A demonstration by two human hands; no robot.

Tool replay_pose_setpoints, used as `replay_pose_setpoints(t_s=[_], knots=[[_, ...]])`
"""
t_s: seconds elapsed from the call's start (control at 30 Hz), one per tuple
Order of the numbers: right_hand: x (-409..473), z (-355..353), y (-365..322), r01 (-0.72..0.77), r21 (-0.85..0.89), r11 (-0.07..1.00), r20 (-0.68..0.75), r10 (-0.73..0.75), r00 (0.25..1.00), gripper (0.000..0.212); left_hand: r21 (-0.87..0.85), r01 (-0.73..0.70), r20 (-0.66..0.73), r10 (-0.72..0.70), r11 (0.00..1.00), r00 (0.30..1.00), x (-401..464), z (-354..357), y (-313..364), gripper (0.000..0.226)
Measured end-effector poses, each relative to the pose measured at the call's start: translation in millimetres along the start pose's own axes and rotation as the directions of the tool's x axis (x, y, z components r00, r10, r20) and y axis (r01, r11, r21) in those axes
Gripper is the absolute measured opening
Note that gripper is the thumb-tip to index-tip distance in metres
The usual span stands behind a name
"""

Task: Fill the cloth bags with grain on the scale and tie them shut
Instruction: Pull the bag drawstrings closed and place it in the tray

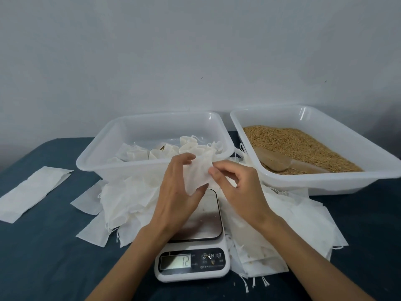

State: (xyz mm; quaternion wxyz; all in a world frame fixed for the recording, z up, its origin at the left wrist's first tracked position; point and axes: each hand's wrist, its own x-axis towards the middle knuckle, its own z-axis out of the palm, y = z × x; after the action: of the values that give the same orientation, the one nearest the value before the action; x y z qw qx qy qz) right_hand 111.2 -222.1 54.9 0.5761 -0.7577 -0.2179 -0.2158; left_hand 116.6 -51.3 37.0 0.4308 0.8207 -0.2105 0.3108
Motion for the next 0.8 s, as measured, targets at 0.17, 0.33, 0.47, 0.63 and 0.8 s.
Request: replay_pose_setpoints(t_s=[0.17,0.33,0.47,0.63,0.8], knots=[[0,0,0,0.025,0.003,1.000,0.059,-0.025,0.998,0.011,0.032,0.023,0.023,-0.024,0.999,0.999,1,0,-9,0.079],[0,1,1,0.044,-0.002,0.999,0.075,-0.043,0.996,0.014,0.070,-0.087,0.026,0.085,0.994,0.996,1,0,-10,0.067],[1,0,0,-0.049,0.046,0.998,0.128,0.043,0.991,0.031,0.115,-0.127,-0.048,0.134,0.985,0.990,2,-1,-13,0.048],[1,0,4,-0.102,0.069,0.992,0.127,0.092,0.988,0.035,0.134,-0.120,-0.027,0.124,0.984,0.992,1,0,-14,0.043],[5,-5,9,-0.110,0.099,0.989,0.136,0.096,0.986,0.036,0.127,-0.082,-0.053,0.089,0.988,0.995,6,-6,-14,0.036]])
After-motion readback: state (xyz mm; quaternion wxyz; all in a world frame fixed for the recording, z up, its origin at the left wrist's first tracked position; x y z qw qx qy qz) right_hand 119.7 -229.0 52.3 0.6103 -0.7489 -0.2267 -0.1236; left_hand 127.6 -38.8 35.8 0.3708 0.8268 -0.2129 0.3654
